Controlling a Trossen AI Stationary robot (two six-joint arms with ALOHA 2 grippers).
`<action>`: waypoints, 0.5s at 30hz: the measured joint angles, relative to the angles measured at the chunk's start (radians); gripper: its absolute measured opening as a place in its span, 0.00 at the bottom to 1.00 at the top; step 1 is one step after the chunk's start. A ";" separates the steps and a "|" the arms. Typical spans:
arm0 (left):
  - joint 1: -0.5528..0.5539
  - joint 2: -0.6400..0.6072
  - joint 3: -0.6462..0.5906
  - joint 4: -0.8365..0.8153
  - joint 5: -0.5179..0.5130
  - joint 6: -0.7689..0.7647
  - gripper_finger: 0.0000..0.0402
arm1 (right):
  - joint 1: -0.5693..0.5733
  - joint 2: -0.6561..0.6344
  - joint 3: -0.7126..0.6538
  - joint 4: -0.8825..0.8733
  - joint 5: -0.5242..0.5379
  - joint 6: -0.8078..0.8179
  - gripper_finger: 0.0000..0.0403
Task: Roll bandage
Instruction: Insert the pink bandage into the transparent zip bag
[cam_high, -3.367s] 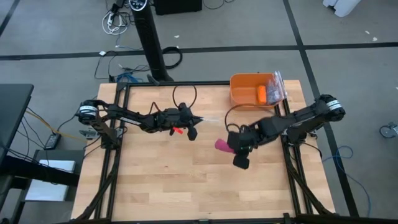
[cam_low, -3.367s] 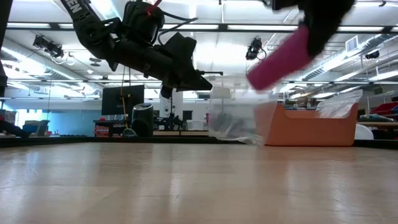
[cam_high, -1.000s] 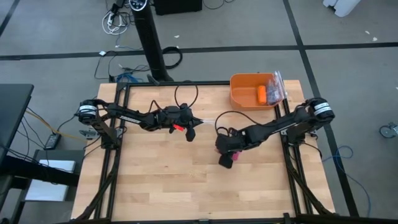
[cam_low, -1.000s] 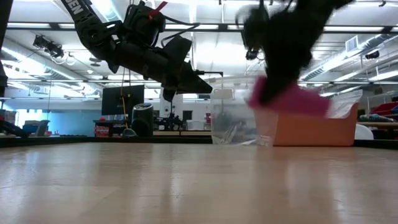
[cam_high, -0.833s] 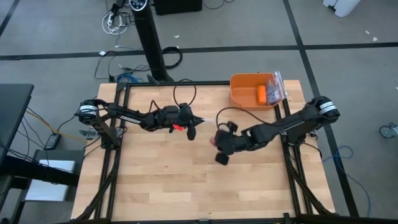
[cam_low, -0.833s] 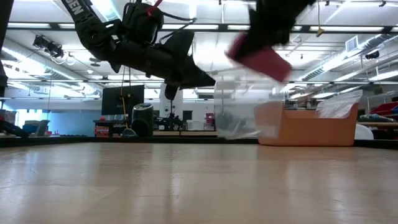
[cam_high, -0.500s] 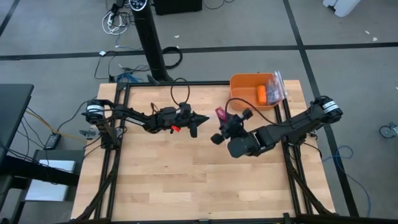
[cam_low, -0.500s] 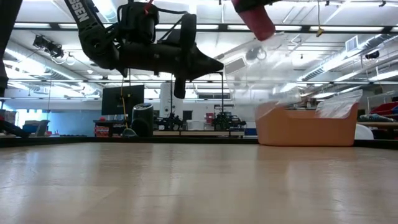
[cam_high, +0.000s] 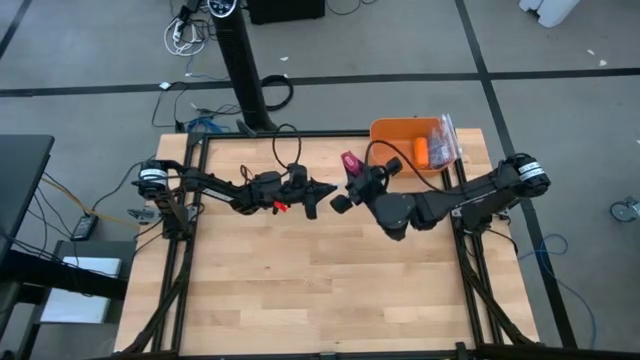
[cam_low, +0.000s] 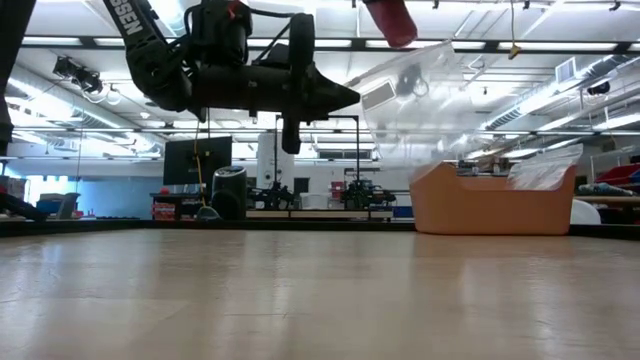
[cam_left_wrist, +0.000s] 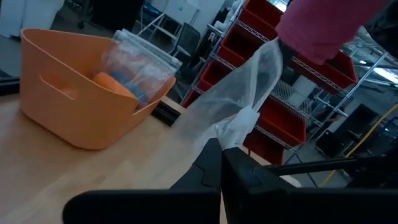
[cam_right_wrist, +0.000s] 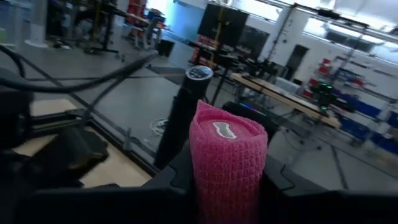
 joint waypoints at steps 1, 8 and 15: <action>0.000 0.000 0.000 0.000 -0.002 0.000 0.00 | -0.007 0.000 0.000 0.008 -0.019 -0.002 0.22; 0.000 0.000 0.000 0.042 -0.012 0.000 0.00 | -0.047 0.025 -0.001 0.006 -0.074 0.002 0.22; 0.000 0.000 0.000 0.052 -0.004 0.000 0.00 | -0.064 0.038 -0.002 -0.030 -0.035 0.029 0.22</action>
